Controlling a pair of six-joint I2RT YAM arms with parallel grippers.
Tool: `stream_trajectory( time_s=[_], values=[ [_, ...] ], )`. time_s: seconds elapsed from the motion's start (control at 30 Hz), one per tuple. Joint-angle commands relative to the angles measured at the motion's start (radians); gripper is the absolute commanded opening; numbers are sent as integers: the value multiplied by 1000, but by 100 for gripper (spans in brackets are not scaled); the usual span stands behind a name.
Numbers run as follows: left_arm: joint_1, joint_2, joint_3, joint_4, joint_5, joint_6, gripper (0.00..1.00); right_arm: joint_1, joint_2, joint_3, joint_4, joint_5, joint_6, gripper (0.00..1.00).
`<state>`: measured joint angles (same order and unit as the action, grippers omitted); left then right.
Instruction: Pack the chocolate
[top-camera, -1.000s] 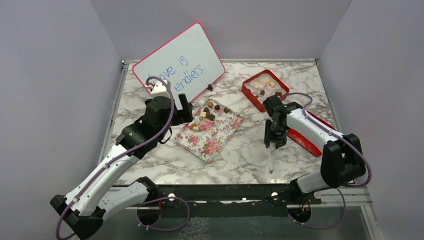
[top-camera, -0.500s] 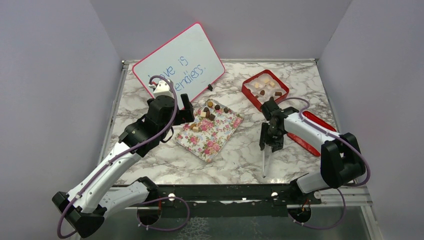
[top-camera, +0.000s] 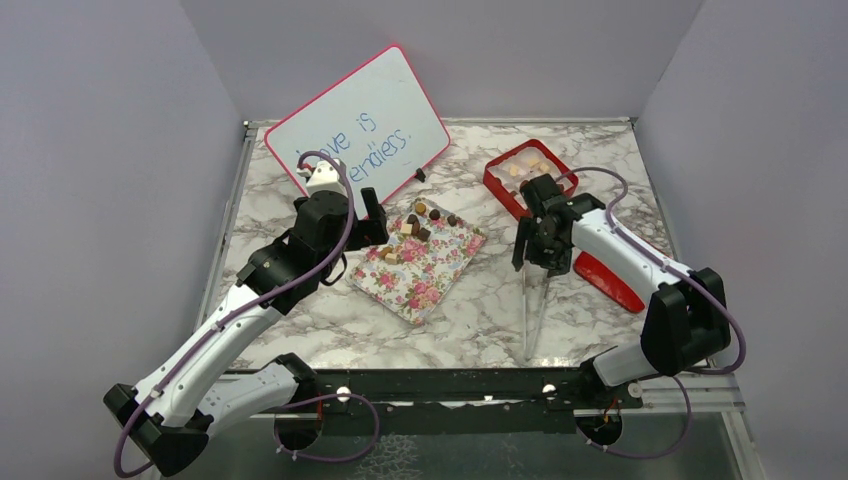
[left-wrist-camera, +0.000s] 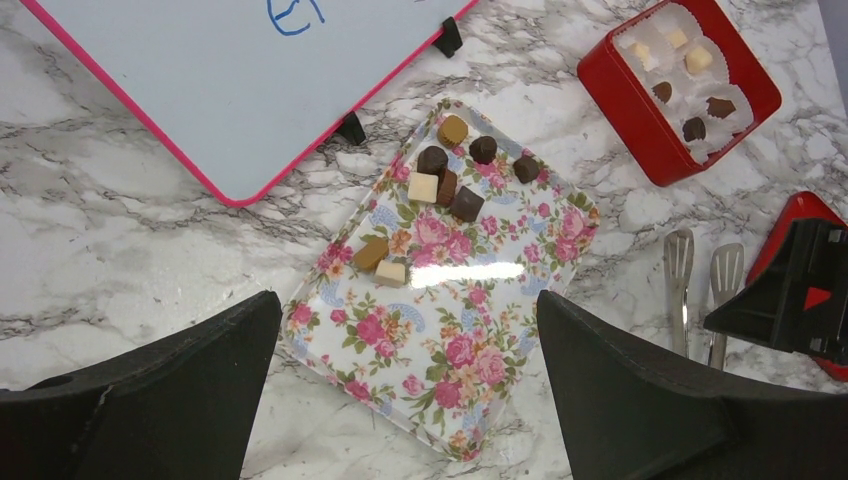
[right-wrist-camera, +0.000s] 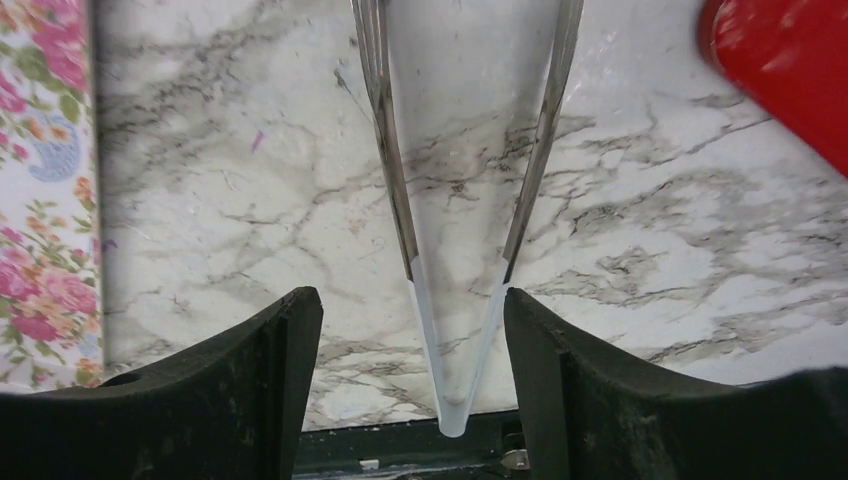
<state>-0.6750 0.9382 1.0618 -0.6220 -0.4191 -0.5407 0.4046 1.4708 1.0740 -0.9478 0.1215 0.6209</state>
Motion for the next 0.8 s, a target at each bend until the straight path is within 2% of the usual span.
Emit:
stream_trajectory(
  time_s=[0.0,0.17,0.43,0.77],
  values=[
    [4,-10,8,25,17,13,99,-12,9,80,-55,134,-13,70],
    [4,12,16,20,46,21,99,-103,25,111,-22,175,-57,57],
    [3,4,-2,10,82,28,99,-315,45,107,95,207,-133,40],
    [3,-26,-25,6,91,23,99,-449,158,95,284,132,-135,34]
  ],
)
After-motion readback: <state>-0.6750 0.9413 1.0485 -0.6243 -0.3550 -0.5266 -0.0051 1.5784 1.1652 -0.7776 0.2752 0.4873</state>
